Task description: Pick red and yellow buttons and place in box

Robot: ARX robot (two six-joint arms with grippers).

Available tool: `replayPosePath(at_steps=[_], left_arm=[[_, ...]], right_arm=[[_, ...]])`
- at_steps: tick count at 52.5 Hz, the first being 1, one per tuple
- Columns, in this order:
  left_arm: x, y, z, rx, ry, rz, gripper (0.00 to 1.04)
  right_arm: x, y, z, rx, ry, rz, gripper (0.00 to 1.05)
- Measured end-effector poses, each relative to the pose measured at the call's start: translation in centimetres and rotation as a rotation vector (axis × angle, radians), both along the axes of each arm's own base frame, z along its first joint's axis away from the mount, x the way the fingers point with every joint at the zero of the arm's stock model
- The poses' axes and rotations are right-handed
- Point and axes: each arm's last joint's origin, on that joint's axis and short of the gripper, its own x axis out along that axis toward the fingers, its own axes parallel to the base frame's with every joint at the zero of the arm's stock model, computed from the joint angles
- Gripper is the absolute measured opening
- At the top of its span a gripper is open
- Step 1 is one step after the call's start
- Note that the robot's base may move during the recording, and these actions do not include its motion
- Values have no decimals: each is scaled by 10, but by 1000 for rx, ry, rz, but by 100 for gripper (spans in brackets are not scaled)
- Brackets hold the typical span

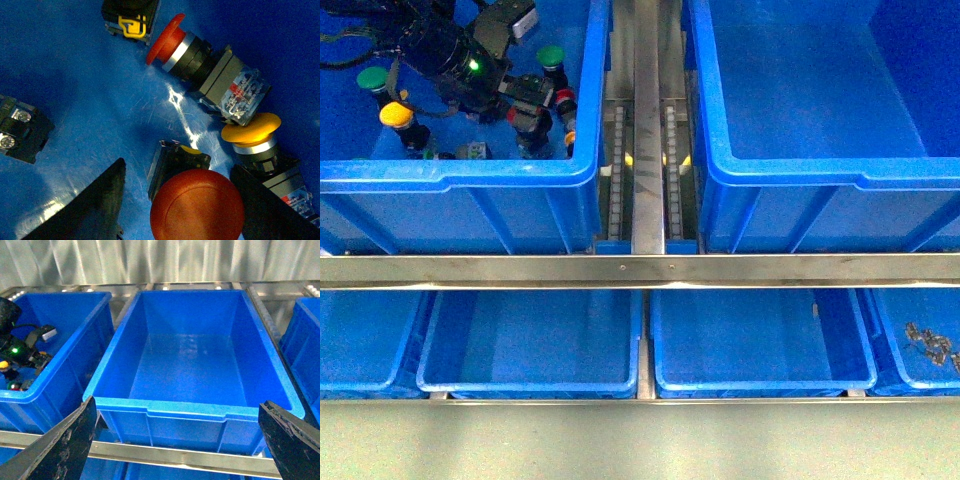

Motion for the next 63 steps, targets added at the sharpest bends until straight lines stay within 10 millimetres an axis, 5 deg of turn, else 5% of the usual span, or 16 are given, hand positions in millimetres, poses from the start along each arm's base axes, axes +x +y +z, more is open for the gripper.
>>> replayPosePath(at_steps=[7, 25, 32, 40, 45, 55, 63], left_arm=[[0, 4, -5, -10, 22, 22, 35], [-2, 28, 10, -143, 0, 151, 34], [-16, 56, 42, -261, -17, 245, 34], [-52, 111, 106, -431, -42, 419, 34], [-69, 131, 124, -553, -19, 497, 34], [-94, 120, 140, -739, 91, 539, 34], [-114, 77, 154, -855, 187, 506, 34]], right_arm=[[0, 0, 0, 0, 0, 0, 98], [0, 0, 0, 0, 0, 0, 98], [0, 0, 0, 0, 0, 0, 98], [0, 0, 0, 0, 0, 0, 98], [0, 0, 0, 0, 0, 0, 98], [0, 0, 0, 0, 0, 0, 98], [0, 0, 0, 0, 0, 0, 98]])
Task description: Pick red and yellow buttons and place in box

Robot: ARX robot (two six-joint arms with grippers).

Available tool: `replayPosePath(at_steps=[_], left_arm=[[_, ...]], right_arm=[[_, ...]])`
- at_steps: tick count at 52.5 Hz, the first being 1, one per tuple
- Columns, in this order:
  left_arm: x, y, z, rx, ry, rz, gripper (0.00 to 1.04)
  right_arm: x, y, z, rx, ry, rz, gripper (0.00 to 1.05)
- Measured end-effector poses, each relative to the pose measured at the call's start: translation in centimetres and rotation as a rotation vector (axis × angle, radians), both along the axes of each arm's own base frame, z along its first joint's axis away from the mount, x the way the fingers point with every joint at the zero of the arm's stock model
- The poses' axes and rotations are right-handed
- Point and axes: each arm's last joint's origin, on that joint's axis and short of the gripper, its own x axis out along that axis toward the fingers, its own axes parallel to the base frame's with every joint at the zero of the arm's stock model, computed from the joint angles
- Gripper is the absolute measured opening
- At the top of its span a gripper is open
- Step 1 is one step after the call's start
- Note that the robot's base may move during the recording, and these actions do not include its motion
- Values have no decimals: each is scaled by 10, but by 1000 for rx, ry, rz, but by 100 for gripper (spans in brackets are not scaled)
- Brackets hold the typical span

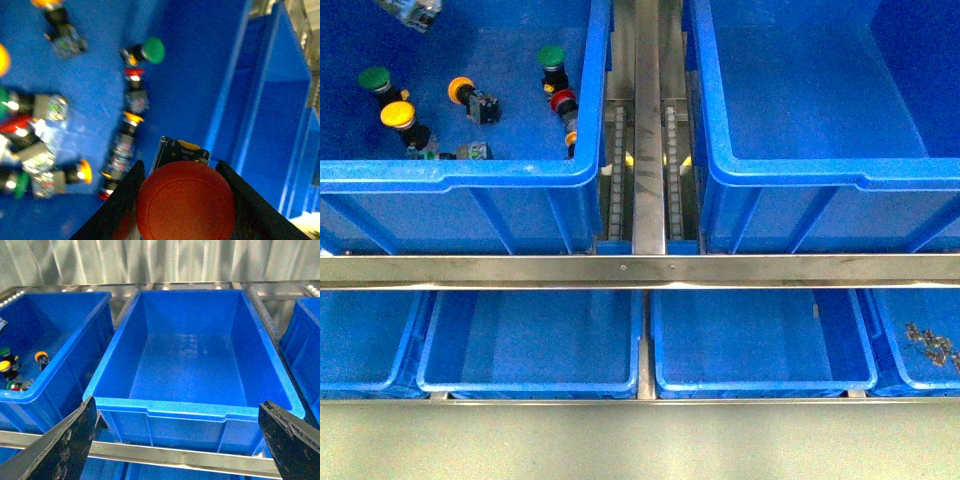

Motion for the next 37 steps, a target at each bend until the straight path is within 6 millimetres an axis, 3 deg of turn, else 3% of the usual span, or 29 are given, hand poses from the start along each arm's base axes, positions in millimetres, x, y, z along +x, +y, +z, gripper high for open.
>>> replayPosePath(at_steps=[6, 12, 24, 37], left_arm=[[-17, -63, -1, -83, 64, -93, 34], [-24, -105, -3, -126, 98, -152, 34], [-30, -168, 1, -179, 113, -221, 34], [-34, -213, -5, -206, 160, -270, 34]], right_arm=[[0, 0, 0, 0, 0, 0, 98], [0, 0, 0, 0, 0, 0, 98], [0, 0, 0, 0, 0, 0, 98], [0, 0, 0, 0, 0, 0, 98]])
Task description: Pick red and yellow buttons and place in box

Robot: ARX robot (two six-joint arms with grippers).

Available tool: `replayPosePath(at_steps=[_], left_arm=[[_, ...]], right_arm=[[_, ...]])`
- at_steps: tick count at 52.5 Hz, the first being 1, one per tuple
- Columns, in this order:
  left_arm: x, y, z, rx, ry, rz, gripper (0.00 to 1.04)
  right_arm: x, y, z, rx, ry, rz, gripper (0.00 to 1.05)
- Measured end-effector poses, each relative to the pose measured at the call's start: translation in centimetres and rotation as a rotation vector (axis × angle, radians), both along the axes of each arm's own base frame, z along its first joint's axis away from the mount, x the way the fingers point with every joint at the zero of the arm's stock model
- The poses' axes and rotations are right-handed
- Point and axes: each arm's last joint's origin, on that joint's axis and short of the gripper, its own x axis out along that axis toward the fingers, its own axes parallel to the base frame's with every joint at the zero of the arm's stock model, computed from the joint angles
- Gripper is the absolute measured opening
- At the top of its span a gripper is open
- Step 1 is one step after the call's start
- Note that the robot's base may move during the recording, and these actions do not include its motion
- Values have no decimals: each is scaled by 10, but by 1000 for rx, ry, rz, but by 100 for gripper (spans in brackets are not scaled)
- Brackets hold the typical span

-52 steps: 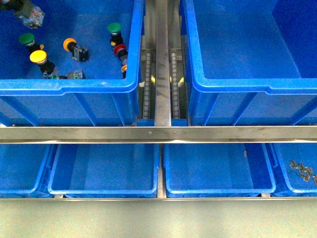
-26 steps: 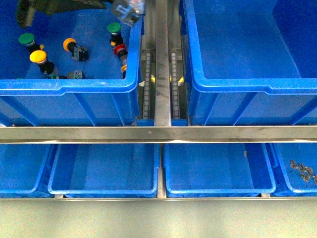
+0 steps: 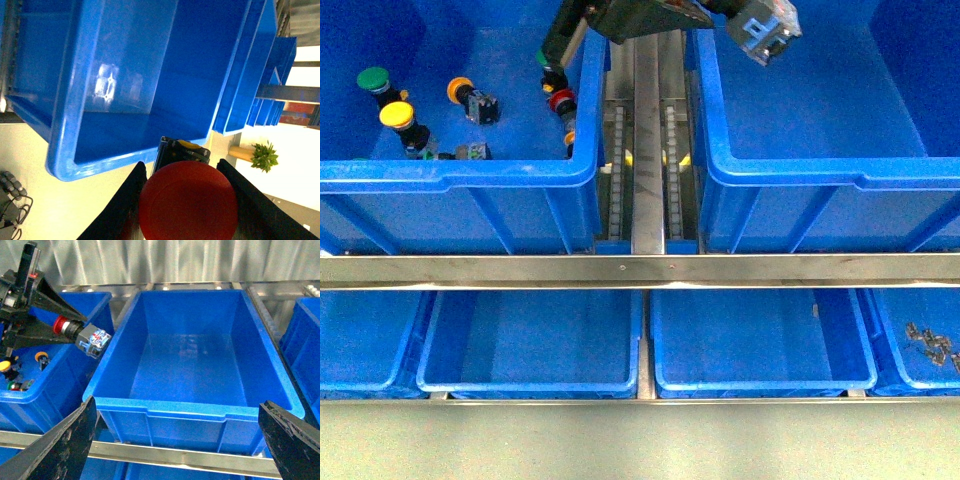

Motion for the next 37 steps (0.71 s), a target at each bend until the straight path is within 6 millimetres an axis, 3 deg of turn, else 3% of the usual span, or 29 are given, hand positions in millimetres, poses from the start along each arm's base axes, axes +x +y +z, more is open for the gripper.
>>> replayPosePath(at_steps=[7, 11, 14, 19, 23, 32, 37], left_arm=[[0, -9, 5, -2, -14, -16, 34], [1, -11, 10, -2, -26, -22, 34], [1, -12, 11, 2, -29, -24, 34], [1, -13, 11, 13, -35, -27, 34], [1, -13, 10, 20, -34, -25, 34], [0, -15, 10, 24, -37, -25, 34], [-3, -20, 10, 23, -35, -37, 34]], right_arm=[[0, 0, 0, 0, 0, 0, 98], [4, 2, -2, -81, 298, -59, 98], [14, 7, -4, -151, 409, 9, 98], [40, 19, -4, -275, 398, 174, 98], [72, 31, 5, -415, 298, 290, 98], [133, 46, 7, -631, 164, 383, 98], [156, 53, 7, -707, 110, 430, 98]])
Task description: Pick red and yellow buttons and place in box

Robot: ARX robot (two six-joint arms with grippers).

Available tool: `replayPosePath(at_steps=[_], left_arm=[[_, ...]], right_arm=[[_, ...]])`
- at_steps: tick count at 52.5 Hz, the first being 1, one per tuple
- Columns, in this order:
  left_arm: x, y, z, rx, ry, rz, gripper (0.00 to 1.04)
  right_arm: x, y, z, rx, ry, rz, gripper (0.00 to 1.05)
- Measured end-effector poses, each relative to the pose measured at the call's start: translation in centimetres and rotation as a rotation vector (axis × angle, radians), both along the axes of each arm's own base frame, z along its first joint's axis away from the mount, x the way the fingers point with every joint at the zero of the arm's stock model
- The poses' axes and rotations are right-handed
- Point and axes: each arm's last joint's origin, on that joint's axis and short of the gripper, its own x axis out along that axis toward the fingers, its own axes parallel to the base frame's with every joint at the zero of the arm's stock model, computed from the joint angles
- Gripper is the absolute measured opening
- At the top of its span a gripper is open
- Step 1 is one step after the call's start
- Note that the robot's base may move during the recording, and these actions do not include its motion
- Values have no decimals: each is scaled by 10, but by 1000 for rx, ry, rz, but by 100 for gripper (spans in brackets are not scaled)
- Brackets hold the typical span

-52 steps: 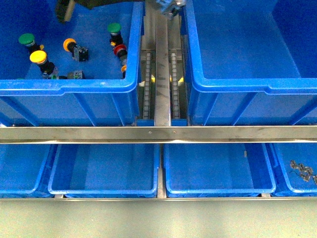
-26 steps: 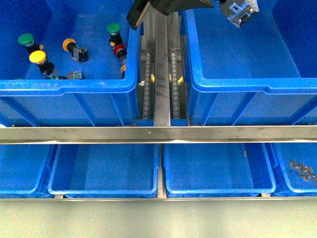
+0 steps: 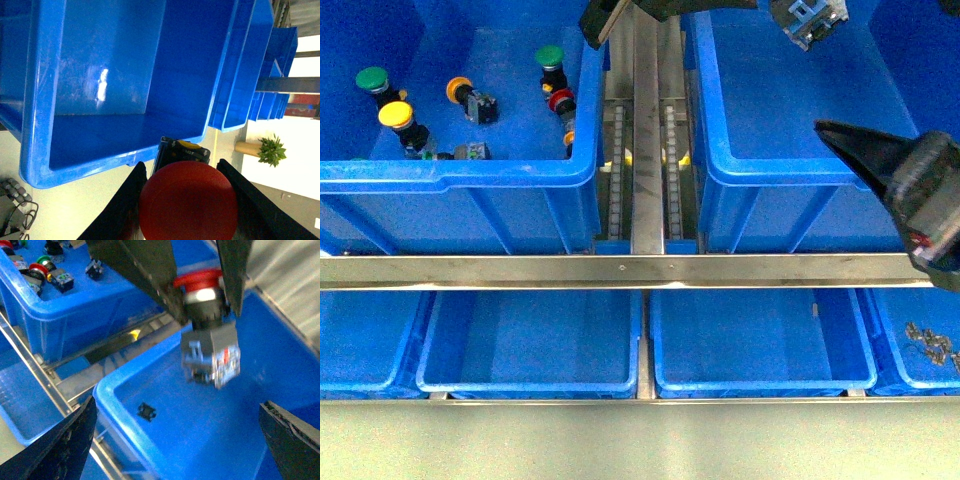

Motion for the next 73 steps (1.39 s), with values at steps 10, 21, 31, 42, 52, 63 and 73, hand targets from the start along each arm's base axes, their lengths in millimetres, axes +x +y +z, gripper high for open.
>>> replayPosePath(at_steps=[10, 21, 31, 42, 52, 63, 73], left_arm=[[-5, -9, 2, -5, 3, -21, 34], [-6, -11, 2, -9, 9, -22, 34], [-6, -11, 2, -9, 10, -20, 34], [-6, -11, 2, -12, 15, -18, 34], [-6, -11, 2, -16, 14, -16, 34], [-6, -11, 4, -17, 12, -10, 34], [-6, -6, 8, 42, -80, 27, 61]], right_arm=[[27, 5, -1, -78, -95, 11, 98], [46, 6, -4, -108, -133, -9, 98], [56, 7, -5, -126, -159, -17, 98], [63, 3, -6, -146, -170, -40, 82], [64, 0, -6, -150, -172, -54, 56], [63, 0, -7, -153, -173, -58, 41], [63, -2, -8, -155, -167, -66, 41]])
